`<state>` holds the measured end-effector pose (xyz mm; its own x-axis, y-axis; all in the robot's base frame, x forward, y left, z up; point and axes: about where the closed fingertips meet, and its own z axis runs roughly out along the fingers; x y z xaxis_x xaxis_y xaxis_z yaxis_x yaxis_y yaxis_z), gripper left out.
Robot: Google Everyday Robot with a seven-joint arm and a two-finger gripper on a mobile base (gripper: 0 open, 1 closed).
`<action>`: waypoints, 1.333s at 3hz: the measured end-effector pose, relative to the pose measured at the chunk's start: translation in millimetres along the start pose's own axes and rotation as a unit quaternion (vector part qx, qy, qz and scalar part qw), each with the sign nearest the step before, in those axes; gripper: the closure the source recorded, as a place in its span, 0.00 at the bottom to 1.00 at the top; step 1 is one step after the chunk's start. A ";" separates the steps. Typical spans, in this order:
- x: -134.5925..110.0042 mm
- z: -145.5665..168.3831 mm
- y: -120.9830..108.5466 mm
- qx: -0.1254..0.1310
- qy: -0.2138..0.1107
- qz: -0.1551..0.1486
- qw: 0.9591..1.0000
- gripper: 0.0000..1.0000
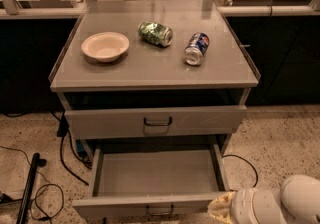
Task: Close middle drawer
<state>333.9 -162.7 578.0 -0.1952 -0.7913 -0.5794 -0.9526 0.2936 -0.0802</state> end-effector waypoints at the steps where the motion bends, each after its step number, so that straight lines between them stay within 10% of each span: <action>1: 35.1 27.2 4.1 0.001 -0.004 -0.001 1.000 1.00; 2: 59.3 69.8 -9.9 0.034 -0.042 0.001 0.999 1.00; 4: 55.0 81.7 -5.4 0.022 -0.036 -0.010 0.999 1.00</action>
Offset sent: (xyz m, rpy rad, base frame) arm 0.0149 -0.0252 -0.1076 0.0865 -0.1007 -0.0029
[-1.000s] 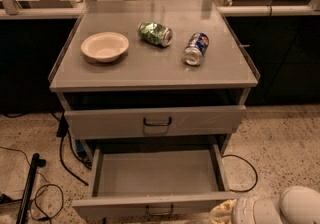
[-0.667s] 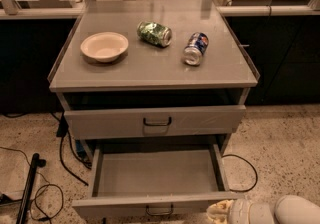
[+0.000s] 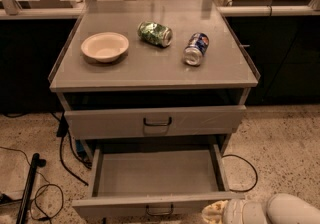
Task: Close middle drawer
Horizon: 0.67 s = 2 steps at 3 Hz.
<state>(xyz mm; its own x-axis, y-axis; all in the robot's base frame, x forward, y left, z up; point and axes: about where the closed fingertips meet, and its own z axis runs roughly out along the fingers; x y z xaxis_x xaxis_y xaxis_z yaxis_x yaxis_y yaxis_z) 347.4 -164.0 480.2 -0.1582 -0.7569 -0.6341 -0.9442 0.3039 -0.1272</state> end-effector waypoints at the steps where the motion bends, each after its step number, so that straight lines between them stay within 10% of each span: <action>1: 8.4 28.1 2.4 -0.023 0.011 0.003 1.000 1.00; 2: 21.0 54.8 -0.3 -0.039 0.022 0.011 0.999 1.00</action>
Offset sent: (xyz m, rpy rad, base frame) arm 0.0248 0.0180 -0.0911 -0.0403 0.1349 0.0251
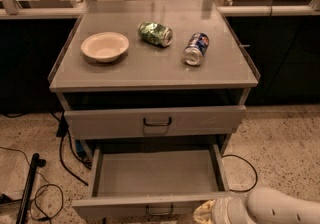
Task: Close middle drawer
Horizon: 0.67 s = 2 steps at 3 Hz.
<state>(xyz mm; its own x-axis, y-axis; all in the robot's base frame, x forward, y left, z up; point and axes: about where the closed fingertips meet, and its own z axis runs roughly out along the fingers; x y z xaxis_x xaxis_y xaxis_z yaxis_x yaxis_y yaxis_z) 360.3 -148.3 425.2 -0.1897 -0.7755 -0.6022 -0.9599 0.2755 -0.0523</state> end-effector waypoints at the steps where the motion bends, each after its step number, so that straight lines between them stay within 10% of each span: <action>1: 10.4 20.1 -8.4 -0.005 0.008 0.005 1.000 1.00; 2: 11.0 21.9 -8.4 -0.006 0.008 0.006 1.000 0.84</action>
Offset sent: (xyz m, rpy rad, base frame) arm 0.0098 0.0010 -0.0208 -0.0101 0.0168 -0.0037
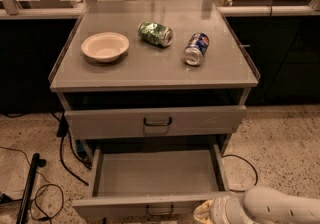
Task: Close middle drawer
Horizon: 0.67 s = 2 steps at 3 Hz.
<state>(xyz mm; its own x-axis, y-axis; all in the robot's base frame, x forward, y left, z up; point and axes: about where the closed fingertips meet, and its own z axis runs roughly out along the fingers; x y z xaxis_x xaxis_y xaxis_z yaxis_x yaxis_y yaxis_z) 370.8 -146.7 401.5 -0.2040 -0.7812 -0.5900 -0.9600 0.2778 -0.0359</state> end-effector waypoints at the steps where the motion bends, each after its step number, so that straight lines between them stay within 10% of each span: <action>1: 0.0 0.0 0.0 0.000 0.000 0.000 1.000 0.61; 2: -0.2 0.1 -0.6 0.000 -0.001 0.000 1.000 0.37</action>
Offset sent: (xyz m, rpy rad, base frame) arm 0.0052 -0.0021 0.0015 0.0112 -0.0036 -0.0071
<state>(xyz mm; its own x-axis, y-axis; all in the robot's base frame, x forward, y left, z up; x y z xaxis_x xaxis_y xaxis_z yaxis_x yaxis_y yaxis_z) 371.4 -146.6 401.5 -0.2043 -0.7799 -0.5917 -0.9598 0.2783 -0.0354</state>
